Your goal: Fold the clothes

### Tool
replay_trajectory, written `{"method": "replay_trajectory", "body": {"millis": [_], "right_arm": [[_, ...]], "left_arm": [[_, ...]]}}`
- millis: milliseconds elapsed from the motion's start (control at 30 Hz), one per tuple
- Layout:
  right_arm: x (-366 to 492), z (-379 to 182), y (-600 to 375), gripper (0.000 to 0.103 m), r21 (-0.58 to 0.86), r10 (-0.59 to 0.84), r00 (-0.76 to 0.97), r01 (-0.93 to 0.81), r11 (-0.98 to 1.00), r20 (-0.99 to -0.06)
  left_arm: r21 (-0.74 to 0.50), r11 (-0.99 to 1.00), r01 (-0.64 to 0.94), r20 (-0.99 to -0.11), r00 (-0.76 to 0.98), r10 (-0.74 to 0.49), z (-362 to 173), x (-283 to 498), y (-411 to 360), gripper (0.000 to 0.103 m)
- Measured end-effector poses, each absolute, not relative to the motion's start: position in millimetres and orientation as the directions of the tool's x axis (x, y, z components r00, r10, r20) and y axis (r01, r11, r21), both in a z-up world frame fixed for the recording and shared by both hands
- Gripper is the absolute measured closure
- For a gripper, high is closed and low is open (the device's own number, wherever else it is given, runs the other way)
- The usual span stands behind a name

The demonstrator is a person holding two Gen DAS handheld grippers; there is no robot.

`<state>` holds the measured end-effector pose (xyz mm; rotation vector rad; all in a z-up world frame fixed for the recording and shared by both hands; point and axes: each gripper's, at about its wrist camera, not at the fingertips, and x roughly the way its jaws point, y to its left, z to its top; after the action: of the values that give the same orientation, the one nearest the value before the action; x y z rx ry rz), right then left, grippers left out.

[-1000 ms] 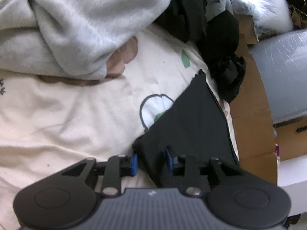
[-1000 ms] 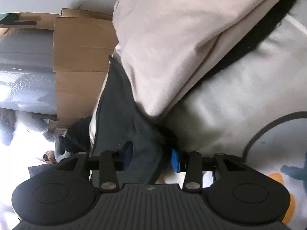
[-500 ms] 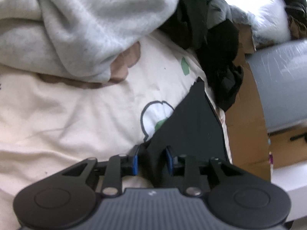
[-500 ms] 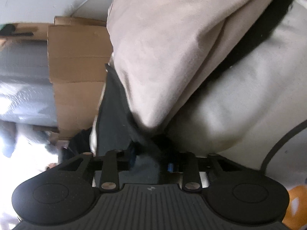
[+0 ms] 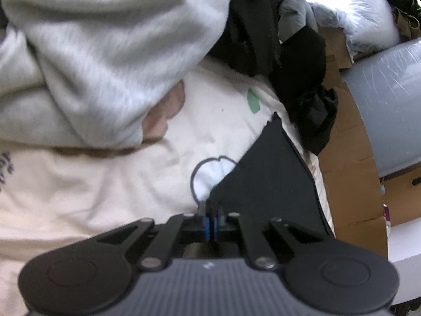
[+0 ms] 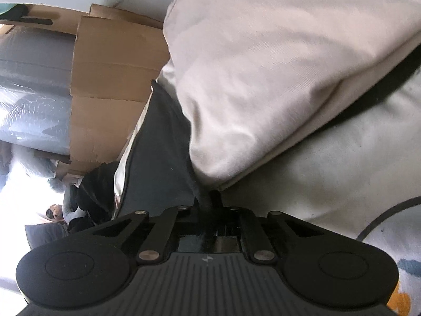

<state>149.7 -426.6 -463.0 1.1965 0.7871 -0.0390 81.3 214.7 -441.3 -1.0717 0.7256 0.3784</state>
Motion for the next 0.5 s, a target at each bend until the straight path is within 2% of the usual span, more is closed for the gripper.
{"method": "replay_trajectory", "body": {"millis": [100,500], "right_arm": [[148,-456,-428,0.099,0.808,0.364,0.732,0.444,0.387,-0.576],[141,-425,-429,0.100,0.795,0.379,0.708,0.449,0.408,-0.595]], "left_arm": [[-0.628,0.457,-0.630,-0.731,0.679,-0.068,-433,85,216,0.100],[-0.638,0.440,-0.632,-0.725,0.686,-0.064,-402,78,224,0.101]]}}
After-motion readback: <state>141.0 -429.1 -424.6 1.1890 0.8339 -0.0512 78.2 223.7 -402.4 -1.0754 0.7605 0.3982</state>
